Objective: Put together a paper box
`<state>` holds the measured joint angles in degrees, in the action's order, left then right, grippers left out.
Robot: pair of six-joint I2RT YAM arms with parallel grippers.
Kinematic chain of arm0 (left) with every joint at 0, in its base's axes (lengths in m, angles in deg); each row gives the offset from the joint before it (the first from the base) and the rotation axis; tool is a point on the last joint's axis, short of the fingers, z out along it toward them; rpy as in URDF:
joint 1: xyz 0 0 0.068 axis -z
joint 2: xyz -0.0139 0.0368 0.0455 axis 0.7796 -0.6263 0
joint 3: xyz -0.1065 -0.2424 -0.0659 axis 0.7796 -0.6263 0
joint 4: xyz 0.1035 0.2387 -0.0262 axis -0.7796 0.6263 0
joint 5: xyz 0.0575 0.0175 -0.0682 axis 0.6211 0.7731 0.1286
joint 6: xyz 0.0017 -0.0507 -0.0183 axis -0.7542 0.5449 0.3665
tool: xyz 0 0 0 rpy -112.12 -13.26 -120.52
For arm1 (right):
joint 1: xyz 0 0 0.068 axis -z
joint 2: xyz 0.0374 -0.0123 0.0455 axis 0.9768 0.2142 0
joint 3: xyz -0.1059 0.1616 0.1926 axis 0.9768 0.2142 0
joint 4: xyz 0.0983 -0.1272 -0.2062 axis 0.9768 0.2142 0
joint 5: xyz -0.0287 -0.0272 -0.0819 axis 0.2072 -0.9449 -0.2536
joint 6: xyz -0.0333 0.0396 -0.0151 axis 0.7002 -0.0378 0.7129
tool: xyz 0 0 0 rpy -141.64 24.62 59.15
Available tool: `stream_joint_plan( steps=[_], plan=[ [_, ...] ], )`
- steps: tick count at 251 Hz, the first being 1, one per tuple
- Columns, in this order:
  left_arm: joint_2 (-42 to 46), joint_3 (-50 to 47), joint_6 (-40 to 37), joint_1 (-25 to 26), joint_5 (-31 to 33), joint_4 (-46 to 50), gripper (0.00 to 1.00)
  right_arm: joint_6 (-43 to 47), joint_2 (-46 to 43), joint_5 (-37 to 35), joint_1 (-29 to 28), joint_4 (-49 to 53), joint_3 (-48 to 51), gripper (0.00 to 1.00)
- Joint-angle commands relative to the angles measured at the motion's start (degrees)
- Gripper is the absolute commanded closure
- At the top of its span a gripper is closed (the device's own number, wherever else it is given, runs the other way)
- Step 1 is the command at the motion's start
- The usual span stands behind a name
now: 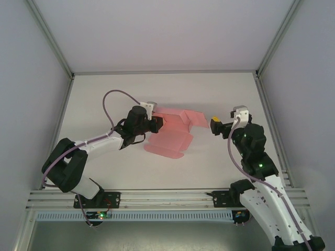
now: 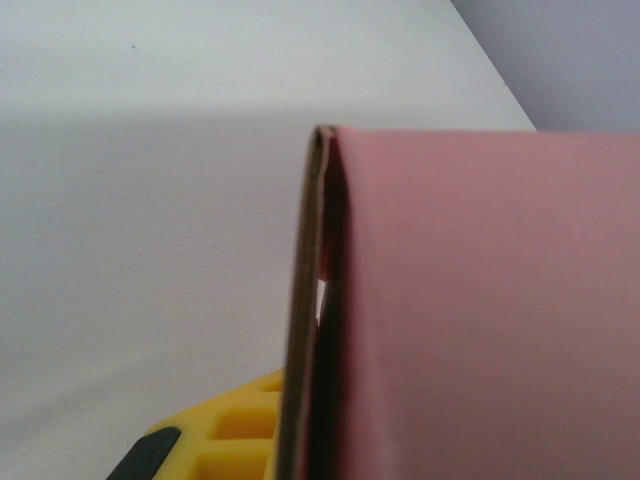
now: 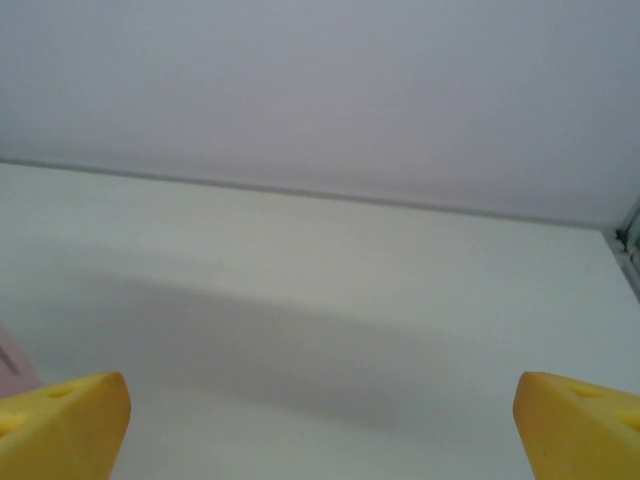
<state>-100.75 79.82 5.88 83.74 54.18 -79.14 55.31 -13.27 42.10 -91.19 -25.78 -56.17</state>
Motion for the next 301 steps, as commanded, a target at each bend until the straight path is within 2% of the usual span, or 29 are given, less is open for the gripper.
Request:
stream_joint_plan(
  steps=[1, 37, 61, 108, 134, 180, 207, 240, 276, 301],
  plan=[
    [1.29, -0.3, -1.56, -0.3, -1.16, -1.5, 1.0, -1.27, 4.11, 10.85, 3.58, 0.69, -2.51, 0.02],
    [0.75, -0.15, -1.21, -0.32, -1.0, -1.81, 1.0, 1.44, 8.57, 25.01, 4.16, -1.05, -3.57, 0.02],
    [0.26, 0.27, -0.98, -0.4, -0.79, -1.69, 1.0, 2.18, 10.04, 34.21, 4.07, -1.83, -4.02, 0.09],
    [-0.68, 1.62, -0.73, -0.43, -1.0, -1.56, 1.0, 1.59, 11.65, 42.14, 1.84, -3.45, -2.37, 0.25],
    [-1.08, 2.23, -0.59, -0.48, -1.47, -1.47, 1.0, 2.45, 13.35, 40.43, -1.94, -3.55, -2.47, 0.3],
    [-1.01, 2.44, -0.59, -0.43, -2.92, -1.51, 1.0, 5.87, 17.56, 32.74, -8.66, -3.32, -4.7, 0.31],
    [-0.6, 2.31, -0.76, -0.44, -3.12, -0.7, 1.0, 6.61, 20.69, 29.64, -9.64, -3.27, -6.49, 0.31],
    [0.07, 1.88, -0.74, -0.43, -3.27, -0.62, 1.0, 6.72, 24.03, 25.05, -11.25, -3.33, -8.58, 0.42],
    [0.25, 1.74, -1.02, -0.37, -3.75, -0.45, 1.0, 8.35, 26.47, 22.22, -14.46, -3.71, -9.84, 0.42],
    [0.34, 1.81, -1.2, -0.38, -3.98, -0.36, 1.0, 9.07, 27.32, 17.74, -17.04, -3.73, -10.45, 0.43]
  ],
)
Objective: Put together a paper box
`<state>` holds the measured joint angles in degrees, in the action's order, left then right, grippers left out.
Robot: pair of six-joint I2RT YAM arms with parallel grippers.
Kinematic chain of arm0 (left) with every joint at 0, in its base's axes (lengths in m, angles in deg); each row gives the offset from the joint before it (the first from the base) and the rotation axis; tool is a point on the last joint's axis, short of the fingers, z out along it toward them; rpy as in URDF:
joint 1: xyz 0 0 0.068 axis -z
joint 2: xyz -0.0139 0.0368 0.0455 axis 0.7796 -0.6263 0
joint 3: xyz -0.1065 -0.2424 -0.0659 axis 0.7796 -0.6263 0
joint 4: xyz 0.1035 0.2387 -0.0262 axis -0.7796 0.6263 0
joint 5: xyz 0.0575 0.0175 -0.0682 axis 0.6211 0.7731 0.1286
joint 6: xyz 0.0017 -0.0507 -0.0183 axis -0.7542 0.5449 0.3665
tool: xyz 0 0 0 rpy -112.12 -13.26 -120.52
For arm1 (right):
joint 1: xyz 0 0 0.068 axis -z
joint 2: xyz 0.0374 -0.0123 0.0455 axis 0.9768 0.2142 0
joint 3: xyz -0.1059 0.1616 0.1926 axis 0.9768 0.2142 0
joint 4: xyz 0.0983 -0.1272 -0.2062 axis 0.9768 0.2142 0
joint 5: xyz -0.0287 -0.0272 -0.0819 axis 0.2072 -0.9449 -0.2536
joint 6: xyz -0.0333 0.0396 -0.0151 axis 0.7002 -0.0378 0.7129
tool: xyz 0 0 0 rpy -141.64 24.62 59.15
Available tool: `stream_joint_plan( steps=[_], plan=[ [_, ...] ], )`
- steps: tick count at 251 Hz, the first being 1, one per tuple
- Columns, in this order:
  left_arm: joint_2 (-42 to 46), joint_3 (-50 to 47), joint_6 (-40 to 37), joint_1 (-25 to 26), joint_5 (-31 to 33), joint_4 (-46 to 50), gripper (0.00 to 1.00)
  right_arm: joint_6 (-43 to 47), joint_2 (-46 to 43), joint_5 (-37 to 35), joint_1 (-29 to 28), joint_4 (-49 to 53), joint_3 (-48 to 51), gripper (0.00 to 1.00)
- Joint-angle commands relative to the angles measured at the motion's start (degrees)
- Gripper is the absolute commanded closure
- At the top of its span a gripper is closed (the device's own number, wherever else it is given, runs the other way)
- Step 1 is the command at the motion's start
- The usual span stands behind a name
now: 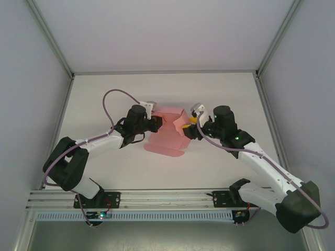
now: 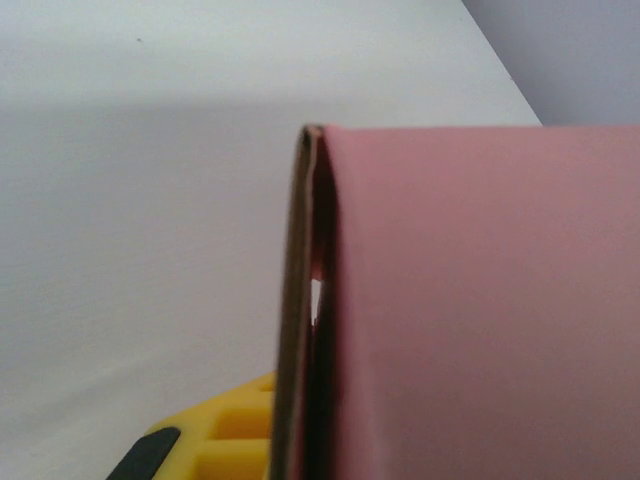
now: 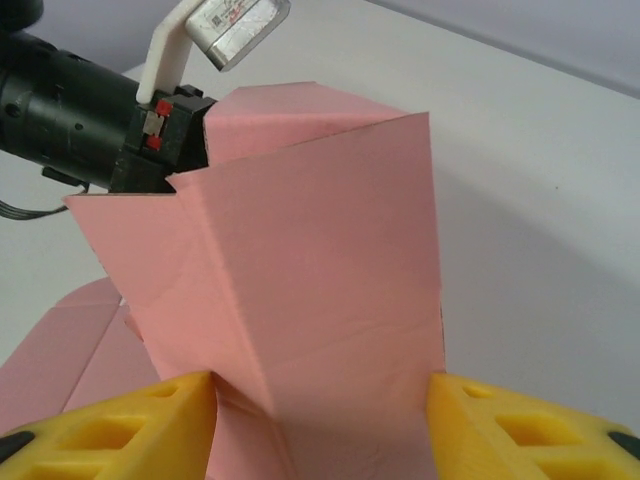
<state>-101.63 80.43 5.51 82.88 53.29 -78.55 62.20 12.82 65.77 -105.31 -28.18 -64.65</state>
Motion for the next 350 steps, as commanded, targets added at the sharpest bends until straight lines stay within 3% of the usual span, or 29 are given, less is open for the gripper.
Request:
stream_joint_plan(
  steps=[1, 40, 104, 132, 181, 199, 220, 332, 350],
  plan=[
    [1.22, 1.2, -0.83, 0.44, -3.08, -0.95, 1.0, 2.2, 1.23, -6.15, -3.0, -1.33, -1.98, 0.43],
    [1.39, 1.2, -0.66, 0.5, -3.8, -1.21, 1.0, 1.39, 2.83, -22.73, -7.68, -3.39, -2.25, 0.52],
    [-0.62, 2.82, 2.16, 1.08, -3.1, -1.01, 1.0, 1.12, 13.98, -55.06, -15.15, -18.72, 0.03, 0.9],
    [-0.09, 3.78, 3.3, 2.0, 0.15, 1.52, 1.0, -1.74, 20.33, -68.77, -16.17, -20.34, -3.01, 1.0],
    [1.51, 5.37, 9.23, 3.23, 6.33, 9.09, 1.0, -5.26, 28.31, -89.92, -16.13, -19.93, -7.57, 1.0],
    [1.78, 5.76, 11.92, 3.3, 5.5, 10.92, 1.0, -6.44, 30.6, -96.43, -15.53, -17.96, -9.53, 1.0],
    [2.6, 6.03, 14.22, 3.48, 6.06, 12.93, 1.0, -6.49, 32.44, -100.94, -14.44, -17.25, -10.5, 1.0],
    [2.13, 8.47, 18.17, 3.86, 10.14, 19.71, 1.0, -2.05, 37.78, -108.85, -12.66, -17.06, -14.12, 1.0],
    [1.36, 9.27, 19.29, 3.83, 11.67, 21.26, 1.0, -3.69, 37.29, -107.53, -12.58, -17.06, -13.82, 1.0]
  ],
)
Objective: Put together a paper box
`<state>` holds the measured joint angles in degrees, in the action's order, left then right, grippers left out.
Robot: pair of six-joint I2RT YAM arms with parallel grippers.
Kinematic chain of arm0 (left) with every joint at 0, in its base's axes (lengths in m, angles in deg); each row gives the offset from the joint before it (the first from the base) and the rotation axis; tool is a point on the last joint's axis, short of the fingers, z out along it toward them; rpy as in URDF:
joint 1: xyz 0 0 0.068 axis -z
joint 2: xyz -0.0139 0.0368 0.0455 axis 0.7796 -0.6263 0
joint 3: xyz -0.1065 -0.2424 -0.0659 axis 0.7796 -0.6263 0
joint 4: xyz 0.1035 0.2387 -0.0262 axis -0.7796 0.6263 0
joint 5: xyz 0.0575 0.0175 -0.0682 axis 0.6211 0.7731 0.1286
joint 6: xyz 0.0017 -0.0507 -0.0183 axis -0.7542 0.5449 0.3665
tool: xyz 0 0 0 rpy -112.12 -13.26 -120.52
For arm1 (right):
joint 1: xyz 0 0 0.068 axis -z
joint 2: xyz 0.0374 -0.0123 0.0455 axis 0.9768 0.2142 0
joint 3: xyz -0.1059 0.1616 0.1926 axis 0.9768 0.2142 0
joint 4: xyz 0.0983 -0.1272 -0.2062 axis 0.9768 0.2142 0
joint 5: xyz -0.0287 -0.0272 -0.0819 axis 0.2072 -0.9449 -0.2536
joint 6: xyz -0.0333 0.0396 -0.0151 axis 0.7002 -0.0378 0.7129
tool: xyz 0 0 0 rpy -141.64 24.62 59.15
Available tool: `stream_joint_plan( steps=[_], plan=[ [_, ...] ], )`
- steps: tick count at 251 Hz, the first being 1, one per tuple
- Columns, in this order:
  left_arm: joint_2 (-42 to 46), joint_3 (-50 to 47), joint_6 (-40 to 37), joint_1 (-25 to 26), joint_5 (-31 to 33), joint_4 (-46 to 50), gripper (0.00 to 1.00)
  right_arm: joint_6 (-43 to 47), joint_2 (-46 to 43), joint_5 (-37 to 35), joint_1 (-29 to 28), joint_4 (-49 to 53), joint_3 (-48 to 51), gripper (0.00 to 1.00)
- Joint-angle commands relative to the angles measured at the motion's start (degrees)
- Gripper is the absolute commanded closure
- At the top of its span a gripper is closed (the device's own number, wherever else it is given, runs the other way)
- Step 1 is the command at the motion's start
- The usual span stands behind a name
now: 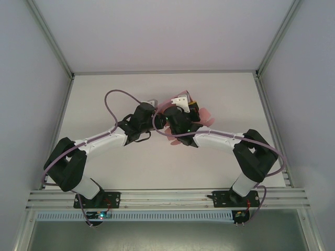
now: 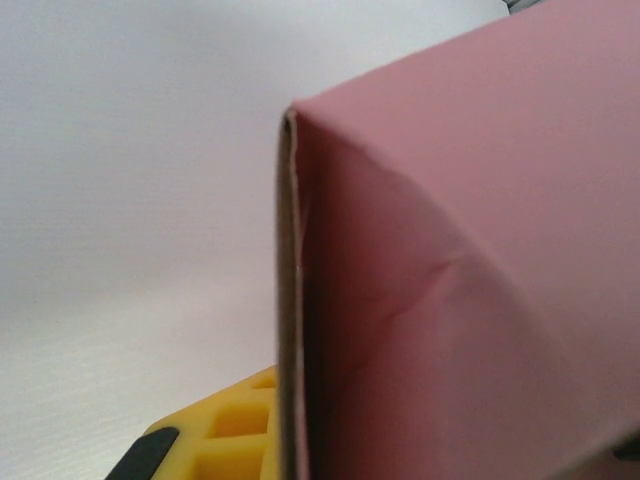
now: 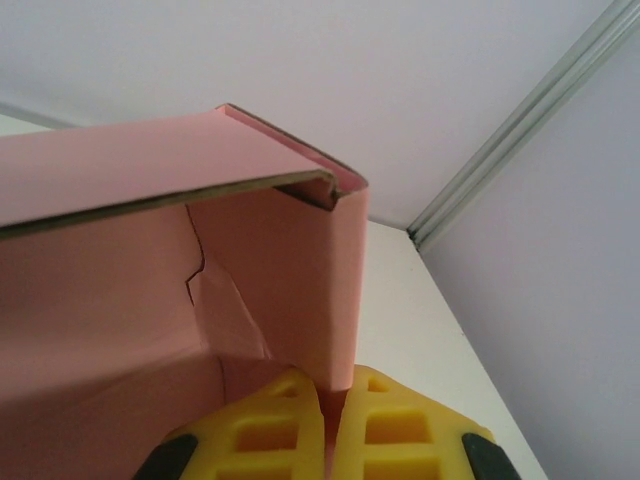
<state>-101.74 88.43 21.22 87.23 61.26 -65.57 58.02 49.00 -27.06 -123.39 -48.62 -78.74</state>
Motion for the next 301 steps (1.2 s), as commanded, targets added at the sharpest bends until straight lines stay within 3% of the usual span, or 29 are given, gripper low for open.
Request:
stream_joint_plan(
  steps=[1, 114, 162, 218, 240, 301],
  plan=[
    [1.4, 1.28, 3.66, -0.51, 3.79, 8.33, 1.0, 0.36, 1.06, -14.62, 5.5, 3.37, 0.3, 1.0],
    [0.71, 1.99, 7.53, -0.51, 9.69, 13.77, 1.0, 1.63, 2.19, -19.54, 8.71, 4.34, 0.52, 1.0],
    [0.65, 2.72, 10.38, -0.74, 23.11, 23.38, 1.0, 0.55, 0.48, -21.52, 9.71, 6.6, 0.82, 1.0],
    [-1.52, 4.2, 14.72, -0.84, 28.67, 30.29, 1.0, -3.03, -0.12, -20.49, 10.14, 9.9, 0.59, 1.0],
    [-2.19, 4.85, 13.21, -0.87, 28.03, 29.41, 1.0, -5.33, -1.46, -15.44, 10.13, 10.15, 1.15, 1.0],
    [-2.97, 2.86, 4.98, -0.63, 12.39, 11.61, 1.0, -8.08, -6.96, 15.18, 7.57, -0.31, 5.15, 0.91]
  ],
)
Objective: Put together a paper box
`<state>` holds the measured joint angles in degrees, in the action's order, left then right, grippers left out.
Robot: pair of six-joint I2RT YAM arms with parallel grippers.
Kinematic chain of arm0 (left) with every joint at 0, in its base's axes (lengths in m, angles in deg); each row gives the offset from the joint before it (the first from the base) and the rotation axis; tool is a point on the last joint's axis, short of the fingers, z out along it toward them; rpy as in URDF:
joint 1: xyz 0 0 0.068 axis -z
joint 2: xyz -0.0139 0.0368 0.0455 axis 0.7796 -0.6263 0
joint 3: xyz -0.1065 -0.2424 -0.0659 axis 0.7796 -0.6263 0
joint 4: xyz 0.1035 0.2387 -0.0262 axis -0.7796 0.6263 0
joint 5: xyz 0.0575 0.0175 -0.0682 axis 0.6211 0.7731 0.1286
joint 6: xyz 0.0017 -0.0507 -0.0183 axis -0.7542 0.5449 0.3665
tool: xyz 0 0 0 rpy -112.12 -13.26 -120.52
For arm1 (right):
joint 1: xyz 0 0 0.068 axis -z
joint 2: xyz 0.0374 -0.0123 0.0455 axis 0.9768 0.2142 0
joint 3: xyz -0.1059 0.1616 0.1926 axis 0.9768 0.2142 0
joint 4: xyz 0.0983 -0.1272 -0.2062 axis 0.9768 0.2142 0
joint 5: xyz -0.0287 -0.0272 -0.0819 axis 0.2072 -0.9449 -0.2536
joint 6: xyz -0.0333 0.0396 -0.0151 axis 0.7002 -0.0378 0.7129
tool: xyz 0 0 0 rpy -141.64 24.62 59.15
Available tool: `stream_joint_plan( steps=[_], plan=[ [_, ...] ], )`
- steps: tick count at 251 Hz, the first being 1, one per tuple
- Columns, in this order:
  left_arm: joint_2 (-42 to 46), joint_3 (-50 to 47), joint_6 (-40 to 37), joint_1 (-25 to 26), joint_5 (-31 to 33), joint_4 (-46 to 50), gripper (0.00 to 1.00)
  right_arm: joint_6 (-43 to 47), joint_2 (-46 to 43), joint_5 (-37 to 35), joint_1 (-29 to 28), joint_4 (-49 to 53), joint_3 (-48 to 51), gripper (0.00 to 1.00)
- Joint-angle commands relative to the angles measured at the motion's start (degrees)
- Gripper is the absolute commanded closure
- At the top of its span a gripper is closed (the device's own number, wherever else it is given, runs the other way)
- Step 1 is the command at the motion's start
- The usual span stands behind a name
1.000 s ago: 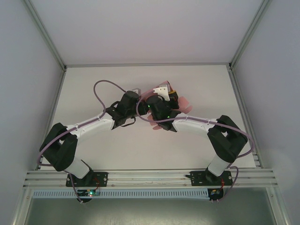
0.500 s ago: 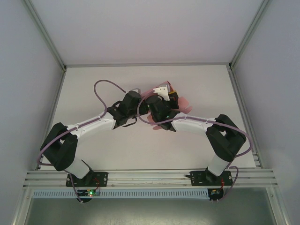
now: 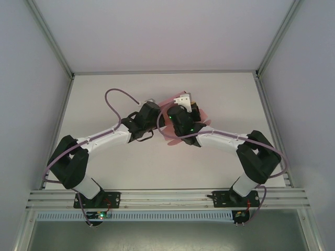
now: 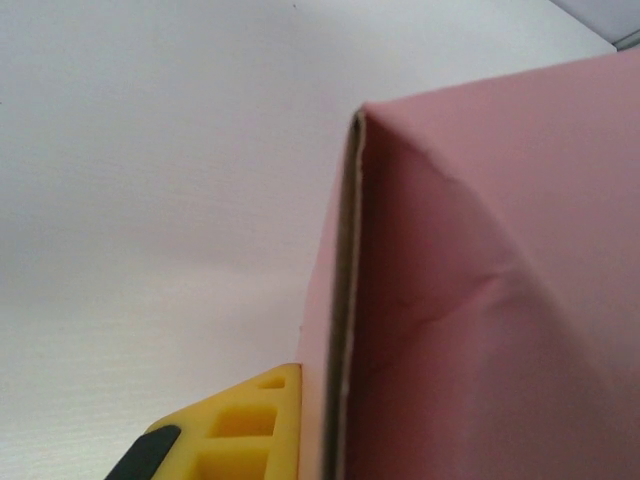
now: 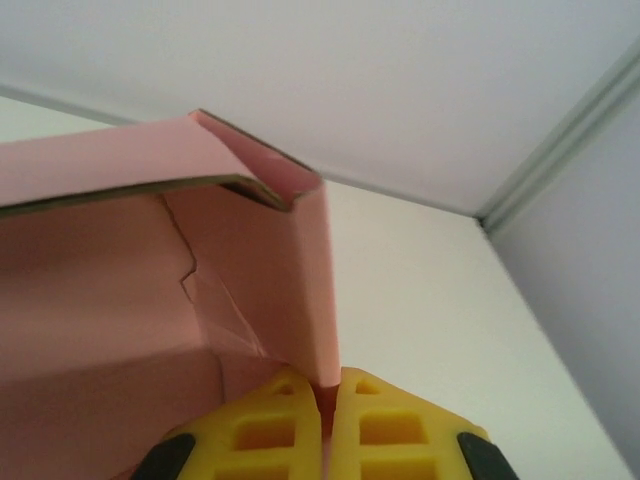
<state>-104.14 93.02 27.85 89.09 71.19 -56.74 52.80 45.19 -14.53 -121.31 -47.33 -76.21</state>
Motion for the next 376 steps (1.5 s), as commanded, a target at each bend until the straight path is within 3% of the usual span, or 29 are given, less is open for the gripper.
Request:
stream_joint_plan(
  steps=[1, 18, 44, 68, 88, 113, 130, 157, 175, 213, 235, 272, 376],
  plan=[
    [-0.57, -1.73, -1.77, -2.47, 2.3, 2.67, 1.0, -2.83, -3.17, 3.1, 5.47, -1.73, 2.66, 0.91],
    [-0.5, -1.55, -3.73, -2.51, 0.14, 0.3, 1.0, -3.01, -3.89, 8.32, 4.61, -3.18, 2.54, 0.85],
    [0.63, -2.47, -6.2, -2.46, -1.08, -3.06, 1.0, -1.27, -5.43, 16.64, 2.84, -2.49, 1.25, 0.69],
    [1.75, -3.3, -7.74, -2.46, -1.68, -4.93, 1.0, 0.05, -8.34, 28.51, 2.38, -1.05, 1.4, 0.52],
    [2.56, -3.45, -8.3, -2.45, -1.1, -5.1, 1.0, 0.74, -11.5, 36.47, 2.63, -1.17, 3.41, 0.32],
    [3.67, -3.65, -8.79, -2.63, -0.03, -5.31, 1.0, 1.01, -15.41, 41.84, 2.81, 0.98, 5.1, 0.13],
    [4.62, -3.94, -9.5, -2.63, -0.05, -5.77, 1.0, 0.21, -18.62, 41.03, 2.77, 2.78, 6.14, 0.02],
    [6.04, -4.36, -10.56, -2.71, -0.04, -5.81, 1.0, 1.48, -24.56, 40.8, 3.72, 4.55, 9.0, 0.02],
    [6.92, -4.66, -11.51, -2.82, -0.05, -5.22, 1.0, 1.98, -29.29, 45.53, 6.45, 6.85, 10.99, 0.02],
    [8.93, -5.96, -12.5, -2.81, -0.31, -5.63, 1.0, 1.16, -36.02, 72.33, 19.65, 9.75, 13.9, 0.03],
    [9.27, -6.2, -12.92, -2.89, -1.11, -5.68, 1.0, 3.77, -37.29, 81.16, 23.09, 10.27, 14.2, 0.05],
    [9.09, -5.76, -13.14, -2.89, -3.06, -5.17, 1.0, 7.21, -34.25, 81.79, 23.77, 14.69, 9.82, 0.19],
    [9.18, -5.37, -13.37, -2.88, -5.86, -4.6, 1.0, 12.39, -22.07, 77.14, 22.52, 17.59, 0.61, 0.38]
  ],
)
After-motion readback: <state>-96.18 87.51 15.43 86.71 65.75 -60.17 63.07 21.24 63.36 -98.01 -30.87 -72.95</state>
